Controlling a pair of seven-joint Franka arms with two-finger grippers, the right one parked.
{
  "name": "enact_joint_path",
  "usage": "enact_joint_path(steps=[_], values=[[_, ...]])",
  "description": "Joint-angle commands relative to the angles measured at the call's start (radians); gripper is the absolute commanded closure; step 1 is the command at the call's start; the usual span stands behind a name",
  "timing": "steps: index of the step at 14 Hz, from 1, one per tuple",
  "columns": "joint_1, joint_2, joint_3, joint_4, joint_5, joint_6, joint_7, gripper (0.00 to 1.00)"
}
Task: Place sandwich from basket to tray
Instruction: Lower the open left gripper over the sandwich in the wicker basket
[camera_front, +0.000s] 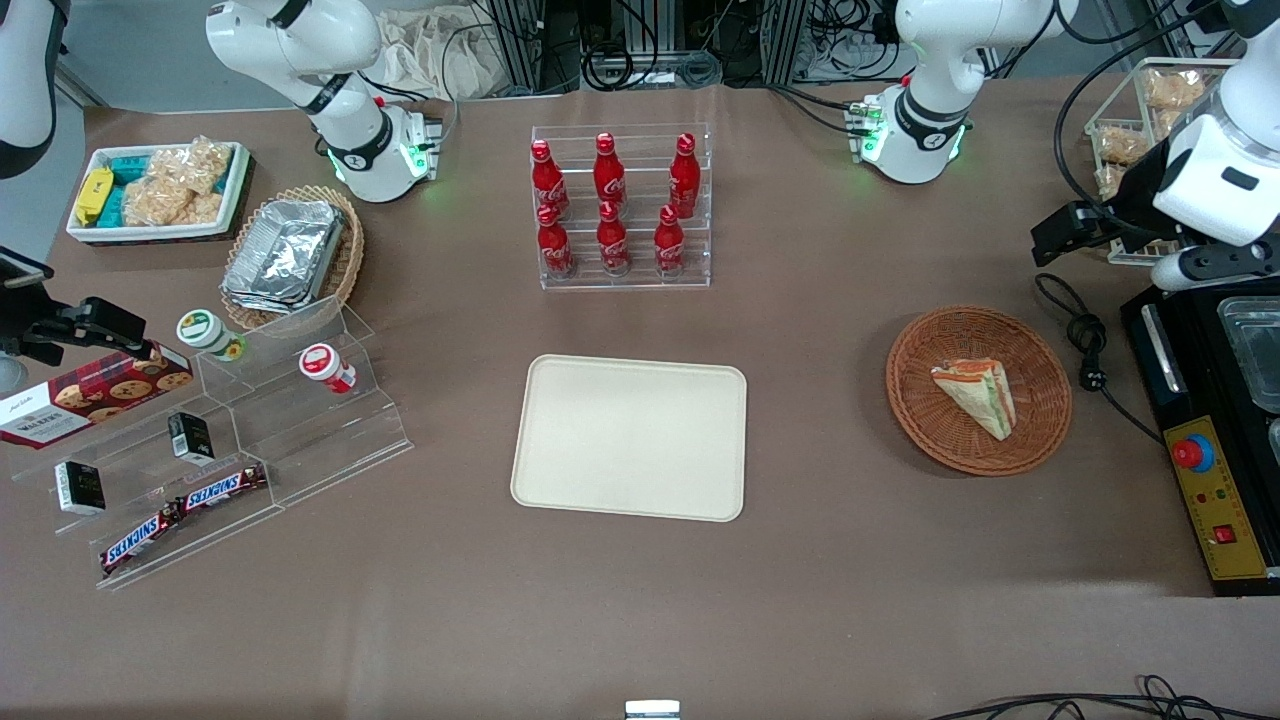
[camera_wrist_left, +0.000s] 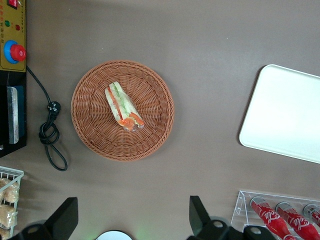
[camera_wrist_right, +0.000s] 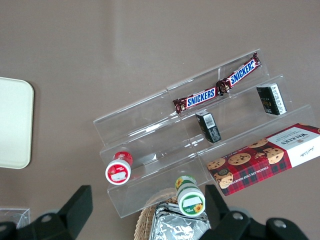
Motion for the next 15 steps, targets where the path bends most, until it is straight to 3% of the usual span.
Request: enact_joint_path(steps=[1, 5, 8, 11, 15], values=[[-0.01, 0.012, -0.016, 0.025, 0.034, -0.012, -0.051, 0.0], [-0.002, 0.031, -0.022, 0.014, 0.033, -0.018, -0.099, 0.0], [0.039, 0.021, 0.0, -0.084, 0.022, 0.023, -0.105, 0.0], [0.107, 0.0, 0.004, -0.252, 0.005, 0.175, -0.134, 0.0], [0.113, 0.011, 0.004, -0.484, 0.007, 0.47, -0.264, 0.0]])
